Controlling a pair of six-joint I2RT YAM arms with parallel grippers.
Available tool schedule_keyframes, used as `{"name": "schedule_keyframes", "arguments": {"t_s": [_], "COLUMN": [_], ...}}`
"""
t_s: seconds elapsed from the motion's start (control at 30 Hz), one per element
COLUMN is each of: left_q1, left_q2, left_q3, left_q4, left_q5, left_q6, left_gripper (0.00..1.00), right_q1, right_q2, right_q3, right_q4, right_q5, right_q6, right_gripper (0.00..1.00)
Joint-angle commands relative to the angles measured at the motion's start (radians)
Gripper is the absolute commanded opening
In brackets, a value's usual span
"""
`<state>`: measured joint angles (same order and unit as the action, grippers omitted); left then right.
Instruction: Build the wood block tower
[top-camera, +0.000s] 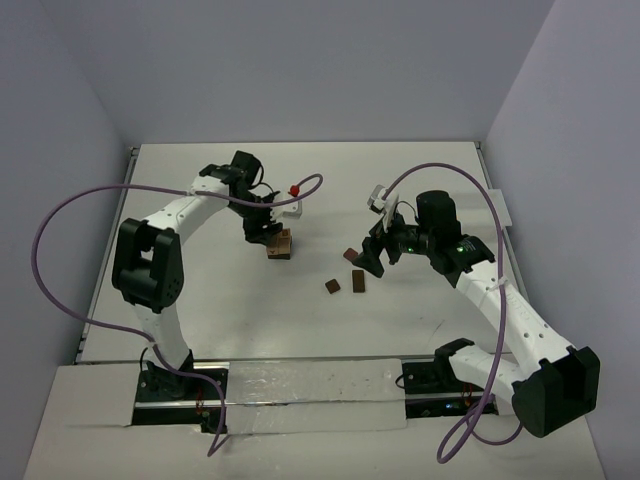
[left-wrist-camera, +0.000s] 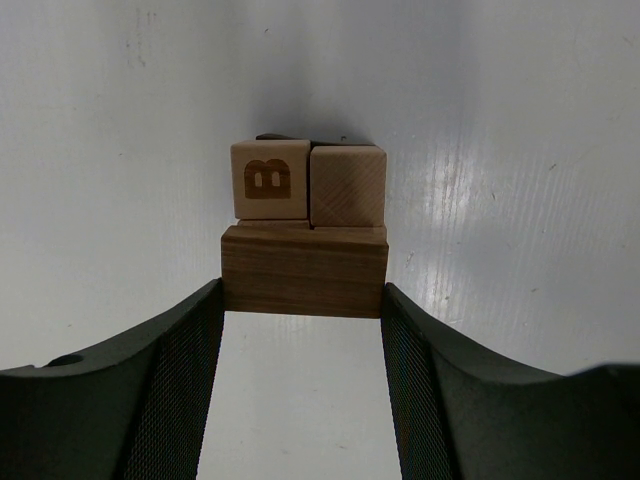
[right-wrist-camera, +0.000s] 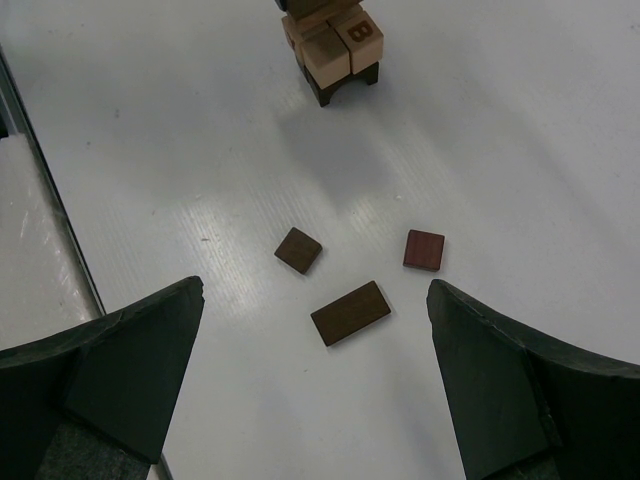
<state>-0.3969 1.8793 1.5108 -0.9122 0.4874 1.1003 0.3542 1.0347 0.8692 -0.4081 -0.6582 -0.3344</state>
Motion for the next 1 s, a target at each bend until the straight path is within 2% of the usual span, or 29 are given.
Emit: {"name": "schedule_keyframes", "arguments": {"t_s": [0.0, 0.27, 0.6, 0.83, 0.87, 0.9, 0.97], "left_q1": [-0.005, -0.005, -0.007, -0.008, -0.008, -0.008, -0.008], "left_q2": [0.003, 0.009, 0.015, 0.009, 0.005, 0.004, -0.004], "left_q3": [-0.012, -0.025, -0.025, -0.024, -0.023, -0.023, -0.011], "left_q4": [0.028, 0.038, 0.044, 0.035, 0.033, 0.033, 0.024], "left_q5": [0.012, 0.000, -0.003, 0.008, 0.014, 0.014, 0.016], "left_q6": [-0.011, -0.015, -0.019, -0.010, -0.010, -0.008, -0.007], "left_gripper": [0.27, 0.33, 0.46, 0.67, 0.77, 0.78, 0.92], "right_q1": [-0.007, -0.007, -0.006, -0.005, -0.007, -0.008, -0.006], "right_q2": [0.007, 0.013, 0.018, 0.021, 0.021, 0.021, 0.023], "right_q3": [0.029, 0.028, 0.027, 0.028, 0.030, 0.031, 0.037], "right_q4": [0.032, 0.034, 0.034, 0.032, 0.029, 0.029, 0.021], "right_q5": [-0.008, -0.008, -0.011, -0.012, -0.011, -0.011, -0.010], "right_q6": [-0.010, -0.012, -0.015, -0.021, -0.023, -0.023, -0.032], "right_gripper": [1.00, 1.00, 1.00, 1.00, 1.00, 1.00, 1.00]}}
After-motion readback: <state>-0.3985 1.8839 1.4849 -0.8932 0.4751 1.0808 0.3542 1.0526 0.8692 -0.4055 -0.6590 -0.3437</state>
